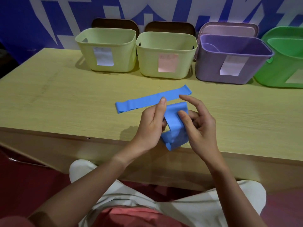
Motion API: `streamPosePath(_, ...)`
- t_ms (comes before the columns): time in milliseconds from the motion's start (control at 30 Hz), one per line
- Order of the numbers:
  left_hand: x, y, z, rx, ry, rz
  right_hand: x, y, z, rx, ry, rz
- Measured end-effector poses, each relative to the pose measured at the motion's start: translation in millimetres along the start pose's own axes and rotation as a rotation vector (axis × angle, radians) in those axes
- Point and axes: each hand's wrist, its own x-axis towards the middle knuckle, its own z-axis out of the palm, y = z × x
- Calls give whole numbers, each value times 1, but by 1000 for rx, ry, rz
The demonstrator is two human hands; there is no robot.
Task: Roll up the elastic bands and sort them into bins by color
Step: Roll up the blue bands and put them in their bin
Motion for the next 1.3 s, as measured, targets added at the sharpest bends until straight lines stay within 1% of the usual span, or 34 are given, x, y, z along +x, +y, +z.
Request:
streamPosePath(100,0,7,2,-99,-12,-153,0,-1,0,-20,2,3)
streamPosePath(167,-1,11,3,-136,-24,-212,-1,-1,2,-32,16,2)
streamPosePath(233,-1,13,3,-150,-40,-239,-2,-1,3,-53,37,-7)
streamPosePath(300,0,12,5,-110,-47,-222,-2,-1,3,-64,58,-12)
streamPosePath(367,3,9,4,-2,-29,-120,-2,0,3,-73,63,-15)
streamPosePath(533,3,-3,-9,461,-18,325,-2,-1,3,-60,60,-4)
streamPosePath(600,2,-1,-9,532,-1,450,-2,-1,5,-35,65,20)
streamPosePath(633,2,0,-7,531,5,477,-2,-1,6,-15,74,31)
streamPosePath(667,3,0,-5,515,11,476,-1,-1,7,6,88,38)
streamPosePath(733,3,0,-1,441,18,405,0,-2,9,36,108,40)
streamPosePath(800,2,3,2,275,-11,273,-1,-3,11,49,117,34)
streamPosePath(900,-1,13,5,-13,-76,26,-1,-5,12,52,145,21)
streamPosePath(967,-1,20,7,-135,-93,-107,1,-7,10,33,151,-2)
streamPosePath(1033,0,24,9,-211,-98,-187,4,-10,9,7,149,-24)
streamPosePath(1100,2,25,8,-223,-106,-213,6,-10,9,16,163,-24)
streamPosePath(1167,5,24,8,-170,-111,-189,8,-11,11,39,194,-19)
streamPosePath(1300,7,17,6,-2,-59,-42,8,-9,13,75,235,-9)
